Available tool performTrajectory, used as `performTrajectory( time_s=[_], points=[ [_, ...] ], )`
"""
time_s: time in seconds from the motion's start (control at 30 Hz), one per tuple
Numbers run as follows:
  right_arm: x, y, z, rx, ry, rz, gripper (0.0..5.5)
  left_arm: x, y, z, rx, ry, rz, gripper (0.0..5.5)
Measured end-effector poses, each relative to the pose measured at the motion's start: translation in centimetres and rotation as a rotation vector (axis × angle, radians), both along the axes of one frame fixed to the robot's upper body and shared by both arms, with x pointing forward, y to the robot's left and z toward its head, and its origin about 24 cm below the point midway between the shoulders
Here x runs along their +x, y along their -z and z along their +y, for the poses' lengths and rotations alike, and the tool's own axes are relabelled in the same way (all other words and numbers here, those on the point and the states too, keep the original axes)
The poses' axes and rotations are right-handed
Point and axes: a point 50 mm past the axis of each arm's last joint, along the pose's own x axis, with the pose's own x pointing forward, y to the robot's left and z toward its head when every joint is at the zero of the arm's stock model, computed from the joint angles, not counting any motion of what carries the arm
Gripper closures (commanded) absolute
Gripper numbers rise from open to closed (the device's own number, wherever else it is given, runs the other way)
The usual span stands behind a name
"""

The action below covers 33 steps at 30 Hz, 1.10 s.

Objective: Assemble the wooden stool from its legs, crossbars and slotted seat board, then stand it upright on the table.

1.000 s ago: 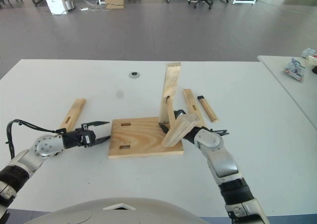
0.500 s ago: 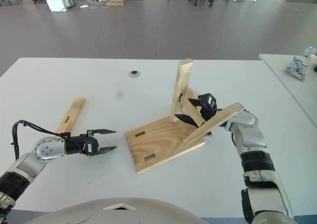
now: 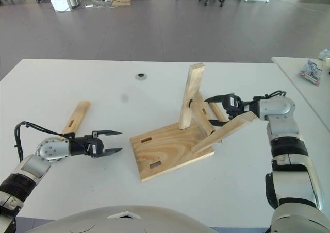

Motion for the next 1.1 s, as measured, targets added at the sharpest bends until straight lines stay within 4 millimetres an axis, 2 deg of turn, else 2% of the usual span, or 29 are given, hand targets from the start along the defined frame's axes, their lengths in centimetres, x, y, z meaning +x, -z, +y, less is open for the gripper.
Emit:
performTrajectory(
  time_s=[0.03, 0.1, 0.17, 0.23, 0.3, 0.33, 0.37, 0.47, 0.57, 0.7, 0.8, 0.93, 1.1],
  points=[
    [-0.3, -0.3, -0.5, -0.022, 0.001, -0.006, 1.46, 0.9, 0.0, 0.7, 0.035, -0.029, -0.016, 2.69],
    [-1.4, -0.6, -1.1, -0.053, 0.0, -0.002, 1.46, 4.0, -1.6, 2.5, 0.093, -0.131, -0.102, 2.69],
    [-3.4, 0.1, -0.8, -0.069, -0.025, 0.068, 1.46, 7.9, -5.2, 4.1, 0.102, -0.263, -0.24, 2.69],
    [-5.3, 1.1, -0.3, -0.077, -0.038, 0.151, 1.46, 10.1, -7.5, 4.6, 0.109, -0.325, -0.328, 2.69],
    [-7.6, 2.7, 0.6, -0.081, -0.04, 0.263, 1.46, 11.2, -7.4, 4.4, 0.154, -0.352, -0.355, 2.69],
    [-8.5, 3.3, 0.8, -0.088, -0.036, 0.302, 1.46, 11.3, -6.5, 3.9, 0.164, -0.347, -0.337, 2.69],
    [-9.8, 3.8, 1.3, -0.096, -0.041, 0.343, 1.46, 11.4, -4.9, 2.7, 0.173, -0.324, -0.298, 2.69],
    [-10.5, 3.9, 2.3, -0.111, -0.046, 0.336, 1.46, 10.4, -0.9, -0.6, 0.2, -0.219, -0.199, 2.69],
    [-10.2, 4.2, 2.7, -0.141, -0.012, 0.27, 1.46, 9.8, 0.8, -2.4, 0.176, -0.175, -0.178, 2.69],
    [-9.3, 5.2, 3.5, -0.168, 0.04, 0.11, 1.46, 9.4, 1.1, -2.3, 0.146, -0.175, -0.185, 2.69],
    [-7.8, 5.6, 4.5, -0.213, 0.044, -0.079, 1.46, 8.1, 1.5, -1.1, 0.101, -0.155, -0.144, 2.69],
    [-5.8, 6.8, 6.3, -0.184, 0.148, -0.243, 1.46, 4.9, 2.4, 0.1, -0.011, -0.122, -0.068, 2.69],
    [-2.8, 8.3, 9.1, -0.088, 0.297, -0.315, 1.46, 1.3, 3.2, -1.1, -0.158, -0.136, 0.002, 2.69]
  ],
)
